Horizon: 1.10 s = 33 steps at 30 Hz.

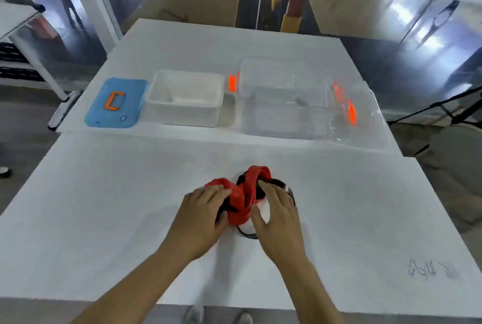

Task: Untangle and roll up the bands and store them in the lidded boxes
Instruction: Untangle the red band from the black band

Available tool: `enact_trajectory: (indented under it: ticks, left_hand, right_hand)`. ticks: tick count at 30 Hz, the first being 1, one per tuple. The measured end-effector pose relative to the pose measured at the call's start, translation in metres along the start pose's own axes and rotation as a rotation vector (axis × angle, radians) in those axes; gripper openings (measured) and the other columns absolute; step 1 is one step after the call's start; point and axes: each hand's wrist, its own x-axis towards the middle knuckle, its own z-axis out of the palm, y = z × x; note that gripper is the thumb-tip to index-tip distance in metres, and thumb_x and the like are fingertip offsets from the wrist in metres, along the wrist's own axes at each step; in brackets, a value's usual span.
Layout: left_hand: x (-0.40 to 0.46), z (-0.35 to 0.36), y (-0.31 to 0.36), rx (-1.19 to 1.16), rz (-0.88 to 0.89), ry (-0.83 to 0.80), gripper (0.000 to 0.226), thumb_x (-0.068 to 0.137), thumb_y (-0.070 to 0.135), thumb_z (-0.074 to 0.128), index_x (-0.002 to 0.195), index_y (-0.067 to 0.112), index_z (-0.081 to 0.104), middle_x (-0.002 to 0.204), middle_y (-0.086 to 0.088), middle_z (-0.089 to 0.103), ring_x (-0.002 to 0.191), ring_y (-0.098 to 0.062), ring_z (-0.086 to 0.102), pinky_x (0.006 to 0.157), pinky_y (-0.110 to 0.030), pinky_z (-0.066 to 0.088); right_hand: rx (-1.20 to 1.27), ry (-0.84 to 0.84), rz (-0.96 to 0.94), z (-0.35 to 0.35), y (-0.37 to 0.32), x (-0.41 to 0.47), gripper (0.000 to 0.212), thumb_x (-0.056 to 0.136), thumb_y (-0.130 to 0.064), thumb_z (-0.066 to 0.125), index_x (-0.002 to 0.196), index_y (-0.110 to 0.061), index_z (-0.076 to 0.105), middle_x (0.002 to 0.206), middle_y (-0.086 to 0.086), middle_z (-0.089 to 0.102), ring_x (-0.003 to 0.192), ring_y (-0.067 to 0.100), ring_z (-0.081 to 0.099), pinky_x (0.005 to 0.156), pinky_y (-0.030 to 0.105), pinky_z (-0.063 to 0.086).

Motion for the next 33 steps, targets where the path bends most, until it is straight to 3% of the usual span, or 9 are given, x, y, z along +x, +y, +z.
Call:
enact_trajectory:
  ticks: [3, 11, 15, 19, 22, 24, 27, 29, 33]
  left_hand:
    - [0.011, 0.023, -0.007, 0.029, 0.001, -0.078, 0.054, 0.095, 0.035, 0.052, 0.148, 0.029, 0.045, 0.153, 0.004, 0.048, 0.140, -0.022, 0.044, 0.114, -0.037, 0.036]
    - [0.022, 0.075, -0.024, 0.066, -0.058, -0.254, 0.077, 0.094, 0.034, 0.057, 0.160, 0.033, 0.018, 0.168, 0.003, 0.022, 0.149, -0.028, 0.031, 0.115, -0.046, 0.036]
    - [0.010, 0.091, -0.035, 0.026, -0.124, -0.408, 0.100, 0.092, 0.035, 0.058, 0.156, 0.043, -0.018, 0.156, 0.004, 0.043, 0.142, -0.028, 0.036, 0.111, -0.048, 0.036]
    - [0.002, 0.104, -0.045, -0.046, -0.168, -0.422, 0.108, 0.090, 0.033, 0.057, 0.151, 0.039, -0.031, 0.153, 0.004, 0.047, 0.135, -0.028, 0.042, 0.107, -0.045, 0.037]
    - [-0.002, 0.110, -0.050, -0.080, -0.194, -0.363, 0.101, 0.092, 0.033, 0.056, 0.157, 0.033, -0.022, 0.147, 0.005, 0.052, 0.131, -0.027, 0.045, 0.105, -0.044, 0.038]
    - [-0.003, 0.111, -0.052, -0.118, -0.211, -0.323, 0.089, 0.092, 0.031, 0.056, 0.160, 0.030, 0.000, 0.137, 0.006, 0.059, 0.125, -0.028, 0.050, 0.104, -0.043, 0.039]
    - [0.006, 0.105, -0.045, -0.153, -0.215, -0.078, 0.051, 0.086, 0.022, 0.060, 0.134, 0.024, 0.043, 0.110, 0.001, 0.065, 0.095, -0.030, 0.058, 0.076, -0.035, 0.041]
    - [0.018, 0.097, -0.041, -0.083, -0.215, 0.093, 0.045, 0.082, 0.012, 0.065, 0.124, 0.019, 0.050, 0.112, -0.005, 0.062, 0.087, -0.029, 0.057, 0.071, -0.034, 0.042]
    - [0.045, 0.091, -0.053, 0.196, -0.040, 0.050, 0.063, 0.080, 0.010, 0.071, 0.138, 0.025, 0.054, 0.151, -0.012, 0.046, 0.128, -0.040, 0.049, 0.097, -0.049, 0.049]
  right_hand:
    - [0.009, -0.070, 0.067, 0.013, 0.016, 0.006, 0.057, 0.100, -0.036, 0.062, 0.154, -0.032, 0.045, 0.159, -0.005, 0.045, 0.145, 0.023, 0.042, 0.118, 0.042, 0.040]
    - [-0.021, -0.200, 0.119, 0.043, 0.047, 0.018, 0.059, 0.099, -0.031, 0.060, 0.155, -0.032, 0.042, 0.150, -0.005, 0.051, 0.139, 0.021, 0.046, 0.113, 0.041, 0.044]
    - [-0.057, -0.272, 0.100, 0.052, 0.051, 0.028, 0.060, 0.101, -0.024, 0.058, 0.158, -0.028, 0.039, 0.154, -0.001, 0.047, 0.137, 0.024, 0.047, 0.113, 0.044, 0.043]
    - [-0.124, -0.377, 0.084, 0.065, 0.051, 0.038, 0.060, 0.102, -0.021, 0.056, 0.159, -0.027, 0.039, 0.154, 0.000, 0.045, 0.130, 0.029, 0.052, 0.109, 0.043, 0.045]
    - [-0.174, -0.415, 0.089, 0.072, 0.054, 0.041, 0.058, 0.099, -0.021, 0.058, 0.155, -0.026, 0.043, 0.148, 0.003, 0.048, 0.121, 0.032, 0.056, 0.104, 0.045, 0.048]
    - [-0.192, -0.428, 0.103, 0.073, 0.056, 0.042, 0.058, 0.099, -0.021, 0.058, 0.155, -0.024, 0.043, 0.147, 0.003, 0.048, 0.119, 0.032, 0.056, 0.103, 0.046, 0.047]
    - [-0.197, -0.447, 0.077, 0.071, 0.057, 0.041, 0.057, 0.096, -0.024, 0.061, 0.151, -0.024, 0.046, 0.144, 0.001, 0.051, 0.118, 0.033, 0.057, 0.103, 0.046, 0.046]
    - [-0.193, -0.442, 0.063, 0.069, 0.058, 0.039, 0.054, 0.095, -0.026, 0.064, 0.147, -0.022, 0.051, 0.139, 0.001, 0.055, 0.116, 0.031, 0.059, 0.102, 0.047, 0.047]
    - [-0.233, -0.361, 0.036, 0.071, 0.063, 0.038, 0.036, 0.097, -0.022, 0.064, 0.133, -0.023, 0.062, 0.125, -0.001, 0.062, 0.104, 0.026, 0.064, 0.092, 0.043, 0.051]
